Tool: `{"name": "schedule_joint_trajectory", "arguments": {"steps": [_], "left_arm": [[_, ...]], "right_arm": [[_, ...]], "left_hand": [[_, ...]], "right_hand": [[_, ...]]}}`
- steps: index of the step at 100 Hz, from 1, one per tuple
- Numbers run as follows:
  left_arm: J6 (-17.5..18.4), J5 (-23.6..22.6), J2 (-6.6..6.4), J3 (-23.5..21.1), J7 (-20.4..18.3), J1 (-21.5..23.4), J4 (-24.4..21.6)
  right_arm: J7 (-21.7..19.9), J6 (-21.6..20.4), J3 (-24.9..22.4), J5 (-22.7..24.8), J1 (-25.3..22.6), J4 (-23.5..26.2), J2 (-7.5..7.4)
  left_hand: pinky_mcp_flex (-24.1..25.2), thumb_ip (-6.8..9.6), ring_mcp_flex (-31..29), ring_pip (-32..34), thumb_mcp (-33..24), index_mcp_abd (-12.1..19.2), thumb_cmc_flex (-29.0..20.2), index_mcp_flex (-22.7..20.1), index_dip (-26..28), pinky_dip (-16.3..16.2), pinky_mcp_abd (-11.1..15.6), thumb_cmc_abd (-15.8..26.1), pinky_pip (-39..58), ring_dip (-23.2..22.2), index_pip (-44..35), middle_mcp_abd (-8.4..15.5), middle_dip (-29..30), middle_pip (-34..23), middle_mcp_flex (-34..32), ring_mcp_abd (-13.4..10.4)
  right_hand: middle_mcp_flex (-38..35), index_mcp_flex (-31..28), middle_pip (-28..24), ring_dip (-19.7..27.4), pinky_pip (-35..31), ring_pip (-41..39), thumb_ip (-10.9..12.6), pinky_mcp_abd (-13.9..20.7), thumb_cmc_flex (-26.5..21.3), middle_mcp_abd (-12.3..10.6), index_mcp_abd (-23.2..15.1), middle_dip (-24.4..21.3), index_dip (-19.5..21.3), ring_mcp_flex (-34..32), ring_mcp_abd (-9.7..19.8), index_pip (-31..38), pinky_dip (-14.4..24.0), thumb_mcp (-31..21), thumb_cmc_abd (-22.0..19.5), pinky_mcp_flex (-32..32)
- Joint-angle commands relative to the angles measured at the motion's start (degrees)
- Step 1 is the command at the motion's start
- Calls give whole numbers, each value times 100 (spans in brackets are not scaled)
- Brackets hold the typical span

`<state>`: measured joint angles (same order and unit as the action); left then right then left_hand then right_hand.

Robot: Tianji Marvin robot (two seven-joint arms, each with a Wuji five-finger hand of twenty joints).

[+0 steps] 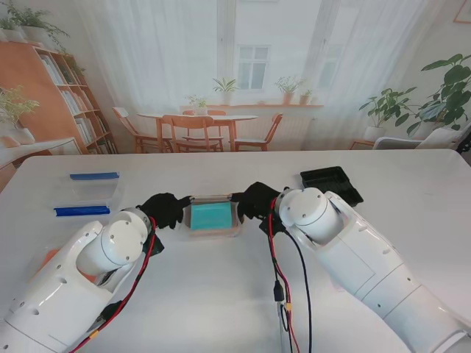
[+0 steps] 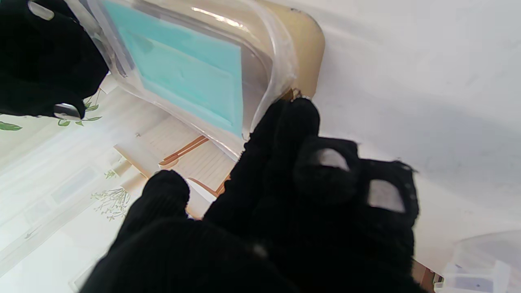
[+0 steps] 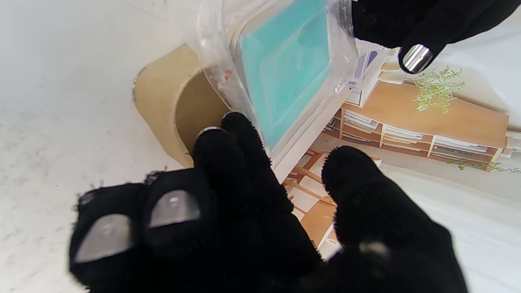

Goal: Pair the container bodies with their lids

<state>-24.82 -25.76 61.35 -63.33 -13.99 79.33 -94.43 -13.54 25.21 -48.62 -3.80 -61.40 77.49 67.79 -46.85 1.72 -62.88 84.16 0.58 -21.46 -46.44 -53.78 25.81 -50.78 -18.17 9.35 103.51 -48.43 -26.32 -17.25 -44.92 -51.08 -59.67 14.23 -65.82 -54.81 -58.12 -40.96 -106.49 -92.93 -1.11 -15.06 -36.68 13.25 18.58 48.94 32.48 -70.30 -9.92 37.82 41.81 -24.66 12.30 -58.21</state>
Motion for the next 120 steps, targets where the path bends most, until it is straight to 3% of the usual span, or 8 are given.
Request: {"name": "schedule_joint_trajectory", "arguments": {"steps": [1, 74, 120], "left_arm": [[41, 77, 116, 82, -18, -91, 21], [-128, 389, 231, 685, -10, -1084, 984], [-268, 443, 232, 905, -124, -1301, 1234]], "right_arm": [[-102, -61, 56, -84, 121, -27, 146], [-173, -150, 578, -301, 999, -1385, 498], [-135, -110, 647, -232, 1079, -1536, 541]], "left_hand": [[-67, -121, -32, -67, 99, 24, -119, 159, -173, -76, 535, 119, 601, -37, 258, 294, 13, -46, -24, 46], [-67, -122, -20, -74, 96, 18, -127, 158, -172, -76, 535, 113, 601, -43, 279, 283, 11, -40, -9, 48], [-67, -125, -13, -78, 99, 6, -121, 173, -176, -76, 535, 109, 601, -49, 300, 281, 12, -37, 1, 48]], "right_hand": [[-58, -20, -159, -38, -1136, -433, 125, 867, 132, 663, 280, -55, -125, -39, 309, -285, 71, -54, 62, -196], [-16, 21, -159, -36, -1136, -426, 123, 867, 162, 660, 283, -52, -134, -27, 311, -311, 73, -54, 64, -196], [23, 55, -157, -40, -1121, -406, 113, 879, 244, 667, 288, -53, -151, 7, 317, -347, 75, -68, 116, -166]]}}
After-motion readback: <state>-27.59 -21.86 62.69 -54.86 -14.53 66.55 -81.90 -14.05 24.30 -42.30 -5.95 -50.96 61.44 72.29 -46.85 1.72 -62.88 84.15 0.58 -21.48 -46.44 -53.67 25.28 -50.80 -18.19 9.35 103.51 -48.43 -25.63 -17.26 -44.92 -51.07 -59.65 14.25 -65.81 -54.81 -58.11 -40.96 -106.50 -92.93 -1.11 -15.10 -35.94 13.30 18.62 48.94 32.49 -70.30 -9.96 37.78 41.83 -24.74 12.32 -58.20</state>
